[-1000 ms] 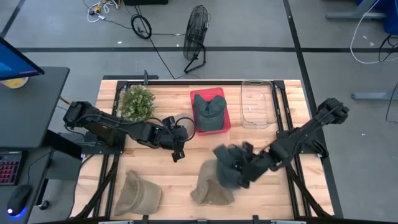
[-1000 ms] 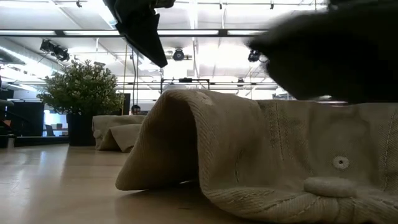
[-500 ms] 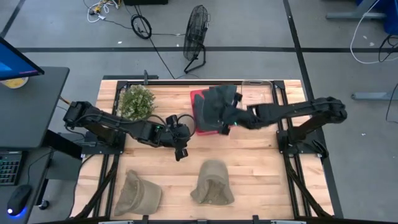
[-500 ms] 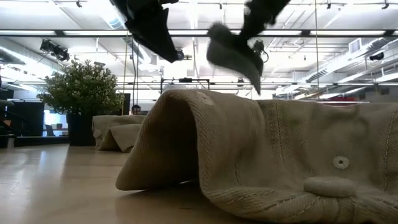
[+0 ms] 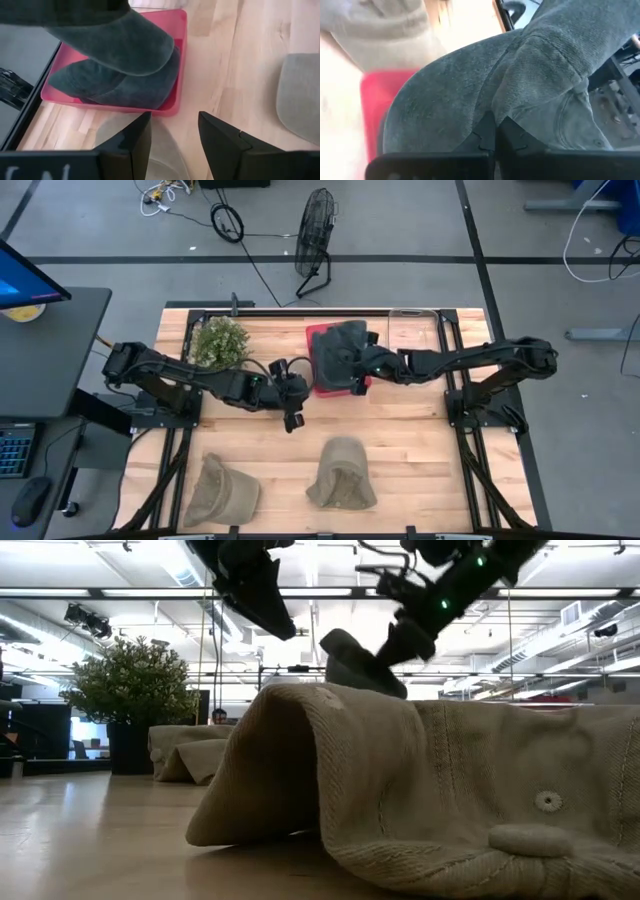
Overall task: Pick & Place hat
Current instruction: Put the black cap into the pink bin, then put the bottom right brown cap into the transparent bin
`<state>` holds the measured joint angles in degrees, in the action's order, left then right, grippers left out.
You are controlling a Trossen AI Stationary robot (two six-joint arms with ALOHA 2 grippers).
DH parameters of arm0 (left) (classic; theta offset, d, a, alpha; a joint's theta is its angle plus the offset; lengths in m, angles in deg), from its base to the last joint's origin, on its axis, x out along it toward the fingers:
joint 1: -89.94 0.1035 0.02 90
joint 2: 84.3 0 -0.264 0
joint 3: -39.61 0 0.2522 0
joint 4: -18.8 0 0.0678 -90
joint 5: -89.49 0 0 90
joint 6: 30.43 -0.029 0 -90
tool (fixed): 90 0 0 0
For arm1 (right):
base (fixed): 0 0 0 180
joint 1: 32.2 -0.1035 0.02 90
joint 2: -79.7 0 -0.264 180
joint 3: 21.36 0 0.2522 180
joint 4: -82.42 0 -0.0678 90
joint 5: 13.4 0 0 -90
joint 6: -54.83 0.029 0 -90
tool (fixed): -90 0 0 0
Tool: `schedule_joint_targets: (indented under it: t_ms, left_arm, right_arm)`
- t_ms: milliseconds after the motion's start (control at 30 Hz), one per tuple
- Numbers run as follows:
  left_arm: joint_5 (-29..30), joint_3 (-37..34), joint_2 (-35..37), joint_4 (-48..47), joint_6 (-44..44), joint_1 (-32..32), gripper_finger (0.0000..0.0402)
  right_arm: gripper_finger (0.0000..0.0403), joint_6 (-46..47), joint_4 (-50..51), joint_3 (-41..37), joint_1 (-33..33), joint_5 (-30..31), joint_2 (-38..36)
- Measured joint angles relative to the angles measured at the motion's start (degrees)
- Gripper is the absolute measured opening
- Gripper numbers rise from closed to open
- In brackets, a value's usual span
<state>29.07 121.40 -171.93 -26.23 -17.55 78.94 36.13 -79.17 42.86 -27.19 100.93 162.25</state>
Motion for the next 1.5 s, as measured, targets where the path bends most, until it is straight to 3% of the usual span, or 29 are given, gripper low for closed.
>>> schedule_joint_targets:
  t_ms: [167, 367, 700, 867, 1033, 1167, 1333, 1500]
  left_arm:
    - [0.0, 0.0, 0.0, 0.0, 1.1, 0.9, 0.0165]
    - [0.0, 0.0, 0.0, 0.0, 3.0, 1.6, 0.0165]
    - [0.0, 0.0, 0.0, 2.2, 3.0, 1.6, 0.0165]
    - [0.0, 0.0, 0.0, 2.2, 3.0, 1.6, 0.0165]
    - [0.0, 0.0, 0.0, 2.2, 2.9, 1.6, 0.0165]
    - [0.0, 0.0, 0.0, 2.1, 2.7, 2.0, 0.0165]
    - [0.0, 0.0, 0.0, 2.2, 1.0, 2.4, 0.0165]
    - [0.0, 0.0, 0.0, 2.3, 1.0, 2.8, 0.0165]
  right_arm:
    - [0.0005, 1.2, -2.2, -5.7, 1.3, -1.6, 0.0]
    - [0.0041, 3.1, -3.3, -9.4, 2.2, -3.4, -0.2]
    - [0.0148, 6.9, -4.5, -8.8, 2.1, -3.8, 0.0]
    - [0.0187, 7.7, 2.6, -3.6, -0.2, 1.3, -0.1]
    - [0.0199, 12.0, 15.6, 4.4, -4.5, 2.0, -0.1]
    - [0.0199, 19.3, 23.0, 9.2, -9.6, -3.1, -0.2]
    - [0.0191, 28.4, 22.8, 10.1, -18.4, -14.8, -0.2]
    - [0.0189, 36.1, 21.6, 10.1, -27.7, -15.3, 2.2]
